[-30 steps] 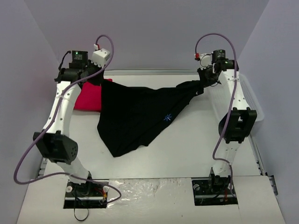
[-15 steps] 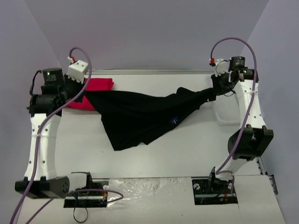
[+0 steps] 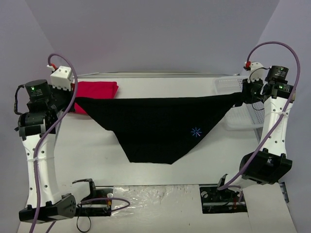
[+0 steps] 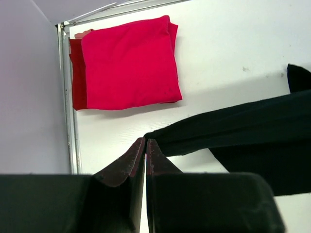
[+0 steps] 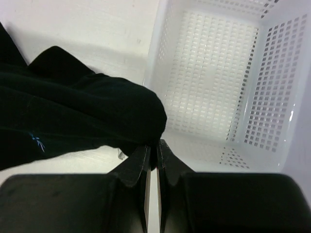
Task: Fold and stack the t-shirts
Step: Flatten out the tshirt
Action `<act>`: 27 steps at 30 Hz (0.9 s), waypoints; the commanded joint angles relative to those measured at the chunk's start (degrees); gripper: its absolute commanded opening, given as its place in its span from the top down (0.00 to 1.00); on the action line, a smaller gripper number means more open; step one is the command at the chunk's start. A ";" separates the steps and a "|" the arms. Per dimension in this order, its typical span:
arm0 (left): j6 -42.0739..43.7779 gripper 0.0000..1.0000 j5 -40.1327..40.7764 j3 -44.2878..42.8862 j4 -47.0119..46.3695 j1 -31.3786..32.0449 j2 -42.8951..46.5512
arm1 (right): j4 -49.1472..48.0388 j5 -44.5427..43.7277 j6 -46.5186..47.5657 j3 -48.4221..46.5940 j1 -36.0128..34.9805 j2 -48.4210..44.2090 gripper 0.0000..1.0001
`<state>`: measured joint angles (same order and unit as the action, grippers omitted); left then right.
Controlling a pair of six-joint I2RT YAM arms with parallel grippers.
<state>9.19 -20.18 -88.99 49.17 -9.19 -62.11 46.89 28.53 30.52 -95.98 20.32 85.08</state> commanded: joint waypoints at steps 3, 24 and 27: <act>-4.35 0.98 2.34 -0.84 -7.67 -0.92 -4.77 | -10.13 0.91 -5.55 -2.53 0.78 1.66 1.00; -6.47 0.98 3.04 -30.65 -6.72 8.22 -22.48 | -13.50 -0.15 -19.45 -43.16 -6.78 16.28 1.00; -4.36 0.98 4.36 -27.04 -4.88 8.05 -15.78 | -13.50 0.20 -18.40 -36.23 -6.78 8.99 1.00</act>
<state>2.79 -18.44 -116.55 42.76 -0.03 -86.85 35.86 28.75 12.36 -135.26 13.19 103.04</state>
